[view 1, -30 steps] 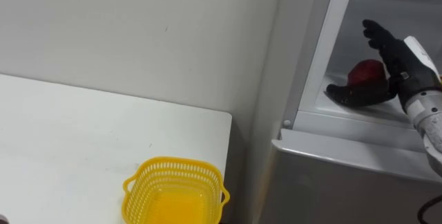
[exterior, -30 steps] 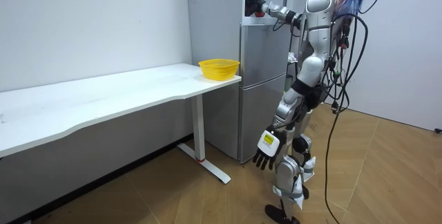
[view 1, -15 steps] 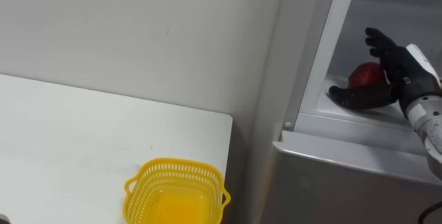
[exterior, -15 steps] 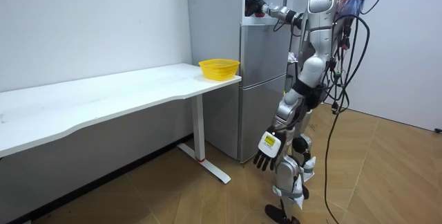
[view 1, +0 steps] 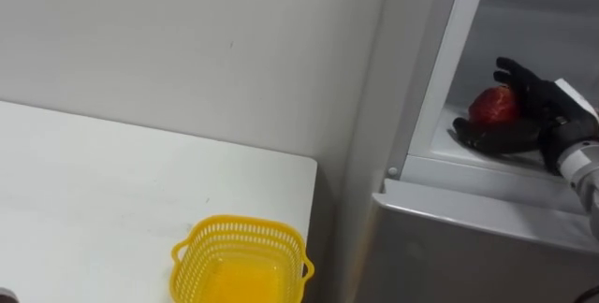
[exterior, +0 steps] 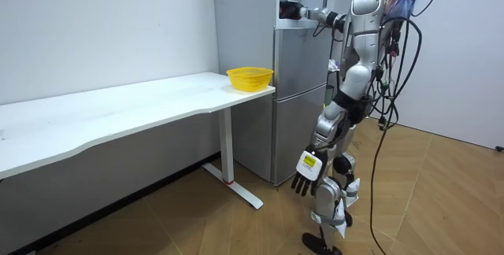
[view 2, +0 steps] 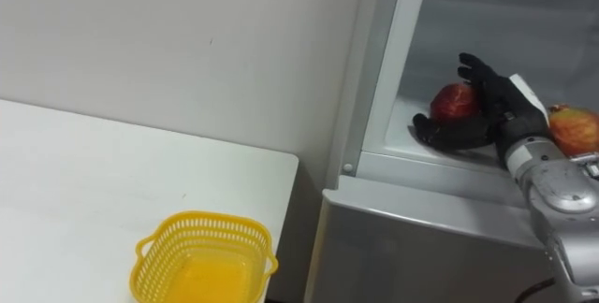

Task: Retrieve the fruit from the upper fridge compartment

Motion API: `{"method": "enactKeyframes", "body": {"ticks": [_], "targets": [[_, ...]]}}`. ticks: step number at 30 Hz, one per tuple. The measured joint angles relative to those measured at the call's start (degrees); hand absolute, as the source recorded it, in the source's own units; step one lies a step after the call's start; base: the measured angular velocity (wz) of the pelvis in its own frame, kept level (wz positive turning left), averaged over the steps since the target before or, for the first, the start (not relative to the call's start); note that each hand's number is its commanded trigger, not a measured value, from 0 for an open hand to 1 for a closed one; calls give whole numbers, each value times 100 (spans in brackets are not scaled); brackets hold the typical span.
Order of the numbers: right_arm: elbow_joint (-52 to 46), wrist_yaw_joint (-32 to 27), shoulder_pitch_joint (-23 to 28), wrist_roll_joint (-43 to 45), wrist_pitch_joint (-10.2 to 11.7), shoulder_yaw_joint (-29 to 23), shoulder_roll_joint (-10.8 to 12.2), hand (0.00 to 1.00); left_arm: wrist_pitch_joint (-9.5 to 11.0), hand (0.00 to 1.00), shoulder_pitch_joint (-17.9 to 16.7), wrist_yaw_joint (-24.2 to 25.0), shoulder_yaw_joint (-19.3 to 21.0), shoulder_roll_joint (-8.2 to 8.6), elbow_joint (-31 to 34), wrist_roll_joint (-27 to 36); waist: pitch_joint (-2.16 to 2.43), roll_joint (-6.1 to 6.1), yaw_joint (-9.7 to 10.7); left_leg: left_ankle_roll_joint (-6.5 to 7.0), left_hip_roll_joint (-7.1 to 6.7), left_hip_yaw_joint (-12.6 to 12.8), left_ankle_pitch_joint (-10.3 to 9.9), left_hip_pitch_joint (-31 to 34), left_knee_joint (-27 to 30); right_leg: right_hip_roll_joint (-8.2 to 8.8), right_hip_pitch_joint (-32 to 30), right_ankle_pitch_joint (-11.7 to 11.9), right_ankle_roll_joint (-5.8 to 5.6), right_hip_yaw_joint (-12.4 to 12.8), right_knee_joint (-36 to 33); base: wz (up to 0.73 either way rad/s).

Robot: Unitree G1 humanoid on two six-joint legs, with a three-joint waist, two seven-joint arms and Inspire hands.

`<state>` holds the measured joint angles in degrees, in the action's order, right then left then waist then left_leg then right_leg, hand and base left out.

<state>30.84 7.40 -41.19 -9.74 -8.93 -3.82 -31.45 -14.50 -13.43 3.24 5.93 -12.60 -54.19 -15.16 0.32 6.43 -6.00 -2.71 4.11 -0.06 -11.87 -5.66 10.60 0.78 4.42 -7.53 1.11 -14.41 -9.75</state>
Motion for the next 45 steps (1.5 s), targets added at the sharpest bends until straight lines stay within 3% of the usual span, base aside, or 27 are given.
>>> {"method": "enactKeyframes", "body": {"ticks": [1, 2, 7, 24, 35, 41, 44, 45], "targets": [[28, 54, -22, -6, -8, -1, 0, 78, -37, 0, 0, 7, 0, 0, -4, 0, 0, 0, 15, 1, 0, 1, -1, -2, -6, 0, 5, -2, -1, 0, 2, 0], [32, 83, -34, -6, -30, -2, 0, 100, -53, 0, -1, 9, 0, 0, -9, -1, 0, 0, 24, 2, 0, 1, -2, -3, -7, 0, 8, -2, -2, 0, 4, 0], [54, 221, -81, -10, -114, -16, 1, 100, -151, 0, 0, 18, -11, -1, -49, -1, -1, 0, 76, 3, -1, 9, -4, -11, -12, -1, 22, -15, -13, 3, 10, 2], [219, 321, -95, -252, -88, -211, 7, 100, -216, 0, 81, -47, -25, -3, -57, -3, -10, 1, -37, 4, 9, 120, -8, -106, -89, -3, 46, -27, -15, 12, 14, -2], [-108, 89, -76, -326, -222, -151, 22, 100, -141, 0, 190, -32, -51, -73, -102, 110, -26, 58, 8, 4, 16, 214, -8, -97, -82, -5, 3, -32, -19, 42, 8, -2], [-796, -463, 206, -358, -247, 36, 68, 100, -60, 0, 198, -266, -66, -84, -116, 320, -3, -24, 52, 9, 23, 298, -11, -98, -93, -13, -46, -26, -15, 123, -32, -6], [-1421, -573, 425, -414, -262, 36, 119, 100, 40, 0, 166, -294, -111, -84, -110, 337, -17, -120, 117, 9, 24, 299, -11, -98, -105, -10, -47, -26, -15, 115, -38, 1], [-1670, -655, 519, -419, -261, 37, 192, 100, 81, 0, 135, -309, -194, -82, -110, 334, 2, -188, 134, 9, 24, 301, -11, -102, -106, -4, -47, -27, -15, 98, -44, 0]]}}
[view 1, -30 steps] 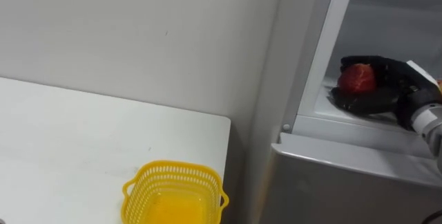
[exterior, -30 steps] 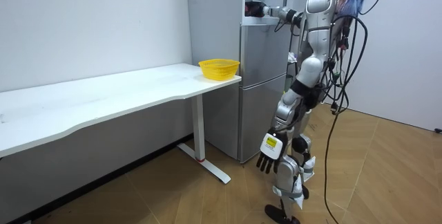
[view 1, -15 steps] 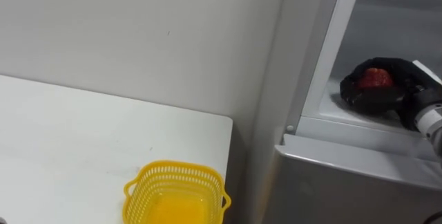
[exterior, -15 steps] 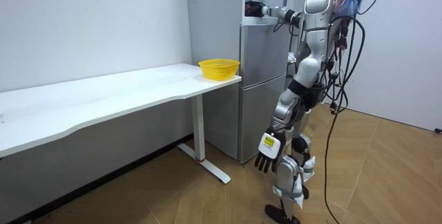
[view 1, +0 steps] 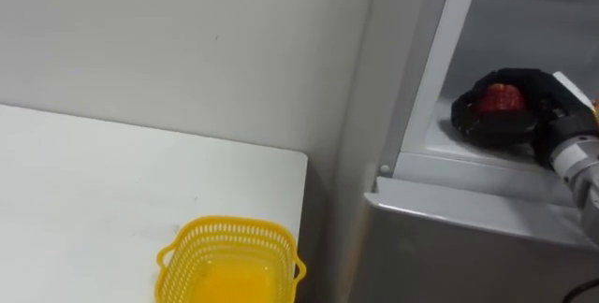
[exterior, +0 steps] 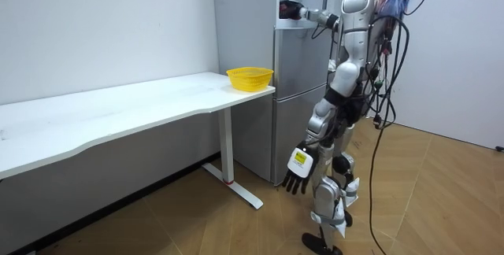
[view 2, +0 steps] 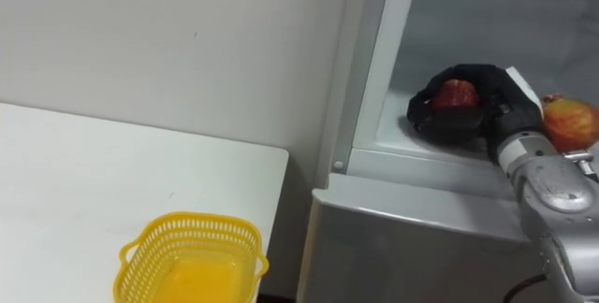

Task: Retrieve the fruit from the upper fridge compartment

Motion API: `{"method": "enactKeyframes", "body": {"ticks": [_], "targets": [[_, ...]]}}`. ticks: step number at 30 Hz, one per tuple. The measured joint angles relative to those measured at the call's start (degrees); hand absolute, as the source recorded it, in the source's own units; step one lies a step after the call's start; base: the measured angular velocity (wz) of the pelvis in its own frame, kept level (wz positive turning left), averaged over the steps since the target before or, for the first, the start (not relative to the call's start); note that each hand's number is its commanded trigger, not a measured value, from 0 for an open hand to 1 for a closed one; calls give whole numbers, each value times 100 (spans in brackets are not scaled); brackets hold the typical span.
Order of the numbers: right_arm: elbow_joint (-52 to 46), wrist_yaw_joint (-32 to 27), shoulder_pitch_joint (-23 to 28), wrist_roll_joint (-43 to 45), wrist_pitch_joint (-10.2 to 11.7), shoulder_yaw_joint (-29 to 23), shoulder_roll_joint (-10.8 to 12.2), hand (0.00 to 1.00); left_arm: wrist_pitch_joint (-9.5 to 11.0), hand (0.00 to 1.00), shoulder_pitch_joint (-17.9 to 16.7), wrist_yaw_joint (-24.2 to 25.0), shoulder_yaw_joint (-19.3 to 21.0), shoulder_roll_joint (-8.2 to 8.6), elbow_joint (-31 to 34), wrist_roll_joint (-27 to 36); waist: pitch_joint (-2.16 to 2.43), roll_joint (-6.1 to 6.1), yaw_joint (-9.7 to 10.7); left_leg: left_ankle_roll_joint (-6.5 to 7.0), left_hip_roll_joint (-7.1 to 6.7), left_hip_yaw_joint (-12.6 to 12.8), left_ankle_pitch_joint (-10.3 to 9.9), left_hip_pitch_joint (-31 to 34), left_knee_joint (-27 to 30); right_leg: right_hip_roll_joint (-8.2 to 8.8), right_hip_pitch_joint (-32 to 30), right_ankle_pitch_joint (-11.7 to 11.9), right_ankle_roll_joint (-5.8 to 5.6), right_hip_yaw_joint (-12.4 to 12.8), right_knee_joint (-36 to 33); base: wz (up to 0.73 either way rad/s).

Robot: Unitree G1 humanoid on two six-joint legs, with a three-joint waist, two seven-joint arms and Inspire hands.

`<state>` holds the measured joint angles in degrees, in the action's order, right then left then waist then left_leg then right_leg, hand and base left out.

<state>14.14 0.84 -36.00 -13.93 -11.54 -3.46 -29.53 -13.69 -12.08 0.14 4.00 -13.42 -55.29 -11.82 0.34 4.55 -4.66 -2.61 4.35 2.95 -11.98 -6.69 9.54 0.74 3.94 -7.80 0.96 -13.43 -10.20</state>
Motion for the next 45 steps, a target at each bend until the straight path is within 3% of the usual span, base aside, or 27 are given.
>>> {"method": "enactKeyframes", "body": {"ticks": [6, 10, 12, 15, 19, 25, 35, 38, 42, 45], "targets": [[-1102, -492, 696, 121, 13, -2, 294, 100, 298, 0, -35, -140, -81, 16, -89, -19, -2, -94, -1, 0, 4, 77, 2, -79, -1, 2, 13, -6, -7, 62, -41, -5], [-1885, -817, 1118, 275, 22, -9, 528, 100, 328, 0, -52, -237, -72, 87, -279, -28, -23, -123, 41, 27, -12, 156, -22, -44, -2, 20, -51, -14, -21, 109, -48, -8], [-2126, -999, 1164, 354, 23, -21, 584, 100, 329, 0, -108, -236, -72, 88, -279, -24, -11, -142, 63, 26, -11, 162, -22, 7, 11, 16, -104, -11, -18, 125, -64, -2], [-2456, -1265, 1165, 590, 250, -17, 780, 100, 342, 0, -157, -238, -81, 148, -268, -23, -17, -183, 113, 26, -7, 162, -22, 7, 16, 9, -103, -9, -16, 128, -58, 0], [-2784, -1516, 1311, 1098, 607, -13, 952, 100, 574, 0, -110, -297, -81, 253, -270, 2, -8, -272, 124, 26, -7, 163, -22, 16, 2, 10, -99, -11, -20, 120, -50, 2], [-3477, -1752, 1846, 1680, 825, 19, 1054, 100, 836, 0, -106, -370, -93, 294, -448, -17, -10, -337, 88, 26, -6, 211, -22, -7, -9, 4, -113, -17, -28, 162, -47, -3], [-4014, -1831, 1908, 2305, 1416, 391, 1131, 100, 1109, 0, -134, -299, -107, 296, -591, -2, 5, -302, 57, 26, -5, 239, -22, -82, -71, -8, -83, -17, -29, 198, -52, -1], [-4218, -1832, 1909, 2553, 1550, 471, 1130, 100, 1183, 0, -112, -201, -137, 291, -776, -5, 15, -239, -6, 26, -5, 240, -22, -70, -77, -7, -98, -18, -29, 194, -56, 0], [-4580, -1831, 1906, 2883, 1835, 577, 1130, 100, 1286, 0, -5, -74, -131, 194, -942, -18, -30, -148, -116, 26, -4, 241, -22, -48, -79, -7, -108, -22, -34, 189, -44, 0], [-4650, -1830, 1900, 3251, 2051, 755, 1130, 100, 1324, 0, 35, -56, -197, 112, -958, -19, -32, -56, -194, 26, -6, 233, -23, -45, -84, -2, -102, -23, -35, 178, -42, 0]]}}
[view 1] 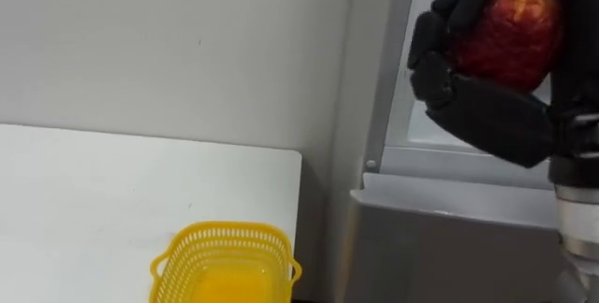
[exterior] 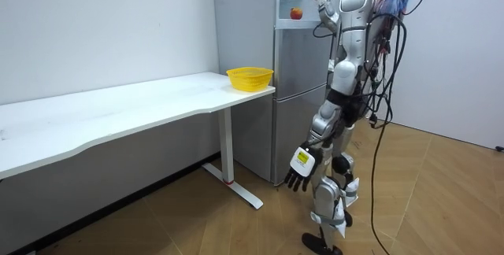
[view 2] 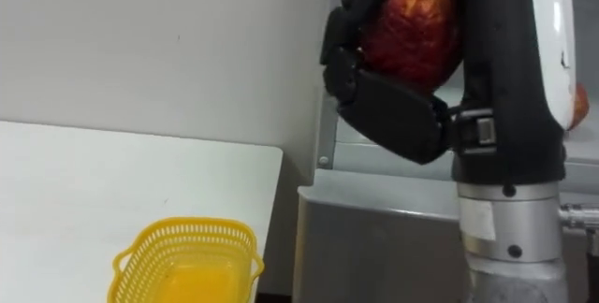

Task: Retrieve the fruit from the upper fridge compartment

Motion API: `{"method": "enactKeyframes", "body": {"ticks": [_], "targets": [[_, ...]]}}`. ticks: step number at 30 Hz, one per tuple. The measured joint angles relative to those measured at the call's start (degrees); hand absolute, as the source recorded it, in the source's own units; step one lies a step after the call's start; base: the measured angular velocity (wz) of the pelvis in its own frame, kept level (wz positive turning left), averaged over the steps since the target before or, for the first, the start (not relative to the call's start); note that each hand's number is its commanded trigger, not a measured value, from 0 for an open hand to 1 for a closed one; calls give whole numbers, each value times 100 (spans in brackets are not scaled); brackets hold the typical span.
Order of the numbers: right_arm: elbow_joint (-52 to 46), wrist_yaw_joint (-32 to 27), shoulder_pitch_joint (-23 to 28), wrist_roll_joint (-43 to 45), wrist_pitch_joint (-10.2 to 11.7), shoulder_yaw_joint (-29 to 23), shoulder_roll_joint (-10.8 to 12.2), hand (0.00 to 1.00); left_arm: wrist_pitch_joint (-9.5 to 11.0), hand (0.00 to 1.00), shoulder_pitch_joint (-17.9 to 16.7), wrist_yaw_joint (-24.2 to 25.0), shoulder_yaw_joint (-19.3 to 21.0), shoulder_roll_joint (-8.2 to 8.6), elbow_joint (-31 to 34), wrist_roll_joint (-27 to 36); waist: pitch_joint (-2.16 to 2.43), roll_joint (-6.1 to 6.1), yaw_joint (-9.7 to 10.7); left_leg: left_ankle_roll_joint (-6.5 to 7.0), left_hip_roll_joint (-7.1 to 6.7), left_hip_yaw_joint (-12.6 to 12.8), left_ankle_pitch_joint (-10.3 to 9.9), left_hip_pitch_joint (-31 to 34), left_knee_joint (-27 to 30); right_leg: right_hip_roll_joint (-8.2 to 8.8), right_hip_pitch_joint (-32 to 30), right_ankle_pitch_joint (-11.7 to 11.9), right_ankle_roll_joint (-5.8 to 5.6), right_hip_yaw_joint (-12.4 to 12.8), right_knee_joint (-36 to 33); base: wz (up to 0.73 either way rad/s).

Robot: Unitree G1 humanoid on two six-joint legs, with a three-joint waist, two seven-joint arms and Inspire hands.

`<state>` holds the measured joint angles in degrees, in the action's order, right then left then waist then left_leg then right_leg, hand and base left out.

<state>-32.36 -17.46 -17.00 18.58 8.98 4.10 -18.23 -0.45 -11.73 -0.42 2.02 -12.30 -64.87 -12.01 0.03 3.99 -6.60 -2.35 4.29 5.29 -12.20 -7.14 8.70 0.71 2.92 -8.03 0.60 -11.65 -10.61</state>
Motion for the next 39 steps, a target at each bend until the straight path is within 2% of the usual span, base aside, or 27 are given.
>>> {"method": "enactKeyframes", "body": {"ticks": [6, 9, 12, 16, 19, 26, 29, 32, 34, 39], "targets": [[14, 92, -5, 666, 28, 649, 25, 100, 37, 0, 105, -23, -76, -12, -69, 2, -3, 26, -195, 3, 6, -8, -2, -4, -16, 1, 4, 0, -1, -34, -15, 2], [48, 213, -122, 941, 31, 935, 112, 100, 34, 0, 194, 1, -176, -40, -205, -11, -16, 46, -232, 2, 5, -71, -2, 40, -14, 14, 7, -1, -1, -144, -24, 10], [246, 276, -409, 1120, 36, 1088, 128, 100, 34, 0, 222, 4, -177, -62, -202, -17, -64, 114, -337, 1, 6, -77, -3, 54, -11, 18, 7, 0, -1, -165, -25, 3], [635, 436, -677, 1414, 12, 1374, 143, 100, 34, 0, 229, 13, -228, -139, -188, -15, -66, 230, -501, 0, 1, -117, -3, 69, 2, 29, 22, 0, -1, -206, -17, 4], [829, 455, -814, 1557, -21, 1521, 235, 100, 34, 0, 237, 16, -231, -180, -182, -16, -79, 290, -502, 1, -10, -290, -3, 115, 54, 49, 86, -3, -5, -377, 1, 27], [1059, 454, -909, 1596, -8, 1636, 233, 100, 34, 0, 229, 127, -270, -178, -181, -23, -89, 286, -647, 0, -17, -403, -2, 158, 78, 77, 117, -12, -20, -561, -2, 10], [1524, 458, -914, 1782, -11, 1820, 201, 100, 30, 0, 244, 131, -270, -180, -181, -157, -89, 286, -721, -1, -22, -412, -2, 159, 89, 89, 127, -13, -21, -620, -3, 1], [2179, 504, -912, 1800, -62, 2022, 101, 100, -17, 0, 281, 185, -268, -179, -163, -231, -88, 288, -819, 0, -32, -419, -1, 169, 97, 111, 126, -12, -20, -726, -2, 1], [2497, 658, -912, 1816, -232, 2168, 93, 100, -110, 0, 309, 231, -268, -172, -169, -231, -87, 290, -863, 1, -46, -443, -1, 214, 108, 119, 97, -13, -21, -738, 11, 4], [3035, 743, -909, 2156, -288, 2171, 88, 100, -189, 0, 420, 314, -269, -174, -174, -228, -70, 319, -951, 5, -73, -536, 1, 264, 110, 127, 88, -22, -35, -745, 32, 7]]}}
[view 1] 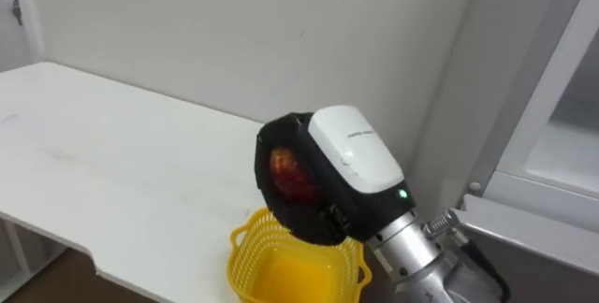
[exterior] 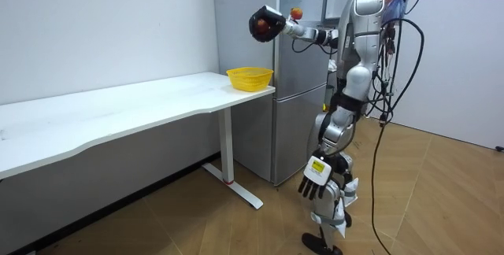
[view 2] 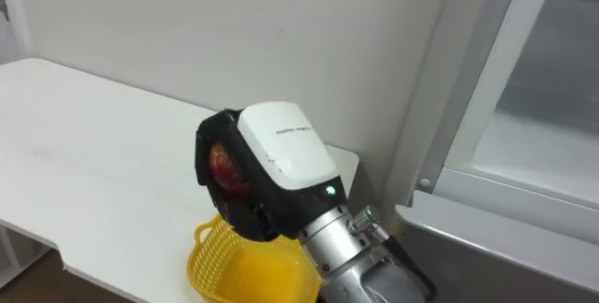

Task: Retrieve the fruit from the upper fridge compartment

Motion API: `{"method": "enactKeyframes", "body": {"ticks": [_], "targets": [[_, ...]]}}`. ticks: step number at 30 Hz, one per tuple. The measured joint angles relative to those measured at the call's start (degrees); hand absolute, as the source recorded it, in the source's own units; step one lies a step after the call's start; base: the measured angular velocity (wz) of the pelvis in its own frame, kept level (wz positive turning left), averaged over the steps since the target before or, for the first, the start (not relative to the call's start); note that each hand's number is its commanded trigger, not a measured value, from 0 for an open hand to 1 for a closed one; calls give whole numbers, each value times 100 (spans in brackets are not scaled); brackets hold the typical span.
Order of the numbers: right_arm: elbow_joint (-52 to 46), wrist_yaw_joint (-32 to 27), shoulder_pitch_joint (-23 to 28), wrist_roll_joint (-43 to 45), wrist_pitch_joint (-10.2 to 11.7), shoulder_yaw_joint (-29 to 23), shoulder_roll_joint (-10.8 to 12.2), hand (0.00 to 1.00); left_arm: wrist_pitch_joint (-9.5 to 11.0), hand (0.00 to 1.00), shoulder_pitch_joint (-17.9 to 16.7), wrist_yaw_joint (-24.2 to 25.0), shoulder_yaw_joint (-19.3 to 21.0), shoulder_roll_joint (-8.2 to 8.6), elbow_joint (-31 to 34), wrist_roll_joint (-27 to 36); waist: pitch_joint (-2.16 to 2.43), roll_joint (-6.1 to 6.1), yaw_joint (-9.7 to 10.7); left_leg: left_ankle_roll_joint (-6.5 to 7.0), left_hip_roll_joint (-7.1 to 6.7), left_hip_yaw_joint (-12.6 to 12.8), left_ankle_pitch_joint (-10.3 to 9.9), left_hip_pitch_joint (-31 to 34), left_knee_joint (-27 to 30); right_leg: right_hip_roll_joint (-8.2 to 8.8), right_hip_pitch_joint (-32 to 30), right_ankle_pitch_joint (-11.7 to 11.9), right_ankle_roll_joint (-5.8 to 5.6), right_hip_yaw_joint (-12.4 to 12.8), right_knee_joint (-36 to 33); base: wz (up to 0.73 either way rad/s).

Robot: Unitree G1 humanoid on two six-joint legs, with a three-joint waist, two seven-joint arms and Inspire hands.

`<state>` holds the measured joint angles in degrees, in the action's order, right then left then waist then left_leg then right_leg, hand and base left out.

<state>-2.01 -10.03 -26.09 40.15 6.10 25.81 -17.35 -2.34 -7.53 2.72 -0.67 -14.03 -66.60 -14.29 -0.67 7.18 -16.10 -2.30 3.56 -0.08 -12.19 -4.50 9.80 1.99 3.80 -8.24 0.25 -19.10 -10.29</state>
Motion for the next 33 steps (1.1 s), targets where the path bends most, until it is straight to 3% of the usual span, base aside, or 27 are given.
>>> {"method": "enactKeyframes", "body": {"ticks": [5, 8, 20, 28, 29, 30, 31, 32, 33], "targets": [[442, 24, -2, -45, 1, 11, -4, 100, 0, 0, 64, 60, -13, 0, 4, -4, 4, 15, -81, 3, 1, -15, 2, -24, -1, 0, 11, -2, -3, -4, 0, 1], [703, 77, -2, -51, -106, 12, -4, 100, 0, 0, 71, 76, -10, -17, 5, -7, -3, 27, -150, 4, 1, -15, 3, -21, 2, 1, 11, -2, -3, -5, 3, 0], [1123, 154, 4, -63, -200, 112, -4, 100, -14, 0, 103, 281, -10, -67, 150, -154, -23, 64, -157, 4, -11, -17, 1, -1, -14, 14, -3, -10, -17, -5, -11, 0], [1292, 345, 36, -90, -258, 210, -20, 100, -24, 0, 117, 301, -3, -81, 152, -156, -4, 91, -151, 5, -13, -14, 2, 65, 44, 16, -74, -11, -18, 7, -28, 0], [1292, 351, 36, -106, -258, 217, -20, 81, -24, 0, 118, 301, -4, -82, 152, -156, -4, 91, -150, 5, -13, -15, 2, 68, 52, 16, -74, -11, -18, 7, -28, 0], [1292, 368, 38, -135, -258, 230, -21, 26, -23, 0, 119, 301, -4, -82, 152, -157, -4, 91, -150, 5, -13, -15, 2, 71, 58, 16, -74, -11, -18, 6, -28, 0], [1292, 383, 44, -161, -257, 235, -21, 26, -23, 0, 119, 301, -4, -82, 151, -157, -4, 90, -152, 5, -13, -16, 2, 72, 59, 16, -74, -11, -18, 6, -29, 0], [1293, 389, 46, -162, -257, 235, -21, 0, -23, 0, 119, 301, -4, -82, 151, -157, -5, 90, -153, 5, -13, -16, 2, 73, 59, 16, -74, -11, -18, 5, -29, 0], [1295, 394, 47, -162, -257, 236, -22, 0, -23, 0, 118, 301, -4, -83, 150, -157, -5, 90, -154, 5, -13, -16, 2, 74, 61, 16, -74, -11, -18, 5, -30, 0]]}}
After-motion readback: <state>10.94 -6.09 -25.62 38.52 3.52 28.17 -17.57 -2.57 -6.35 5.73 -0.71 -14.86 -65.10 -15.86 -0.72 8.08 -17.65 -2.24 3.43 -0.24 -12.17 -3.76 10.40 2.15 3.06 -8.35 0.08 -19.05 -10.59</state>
